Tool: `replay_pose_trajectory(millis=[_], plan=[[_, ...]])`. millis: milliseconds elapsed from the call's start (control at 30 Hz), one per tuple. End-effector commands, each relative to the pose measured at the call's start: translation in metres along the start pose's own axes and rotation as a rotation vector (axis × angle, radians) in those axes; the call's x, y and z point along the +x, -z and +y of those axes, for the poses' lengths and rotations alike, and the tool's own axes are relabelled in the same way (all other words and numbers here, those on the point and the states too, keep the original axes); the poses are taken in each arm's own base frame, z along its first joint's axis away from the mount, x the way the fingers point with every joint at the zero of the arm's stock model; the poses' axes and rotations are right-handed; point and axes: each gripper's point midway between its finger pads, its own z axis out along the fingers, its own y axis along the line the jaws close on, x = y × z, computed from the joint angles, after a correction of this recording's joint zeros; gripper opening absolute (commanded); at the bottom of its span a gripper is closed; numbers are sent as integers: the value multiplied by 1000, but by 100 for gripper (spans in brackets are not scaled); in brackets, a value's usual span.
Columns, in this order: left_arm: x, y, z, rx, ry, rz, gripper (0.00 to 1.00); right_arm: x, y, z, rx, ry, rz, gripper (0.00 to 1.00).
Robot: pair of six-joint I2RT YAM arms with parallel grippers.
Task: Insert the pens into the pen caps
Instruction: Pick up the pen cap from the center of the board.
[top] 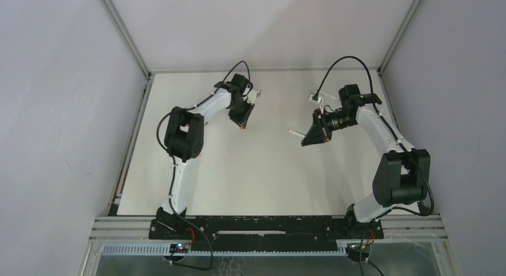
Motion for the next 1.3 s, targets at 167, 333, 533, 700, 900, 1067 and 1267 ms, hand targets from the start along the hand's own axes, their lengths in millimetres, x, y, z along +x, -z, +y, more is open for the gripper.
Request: replay_pose_trajectory(millis=[167, 333, 533, 700, 900, 1067, 1267], plan=[[3, 0, -7, -17, -101, 33, 17, -11, 2, 3, -19, 9, -37, 0], [19, 1, -17, -15, -186, 71, 9, -11, 3, 4, -15, 13, -39, 0], [53, 22, -41, 71, -340, 42, 9, -12, 6, 5, -10, 22, -46, 0], [87, 47, -67, 179, -532, -18, 17, -13, 7, 6, -16, 21, -56, 0], [121, 42, -79, 181, -592, 37, 22, -15, 8, 7, -24, 28, -65, 0], [133, 28, -76, 150, -582, 108, 22, -14, 10, 10, -25, 33, -71, 0], [115, 41, -68, 58, -561, 45, 25, -13, 11, 11, -18, 41, -80, 0]])
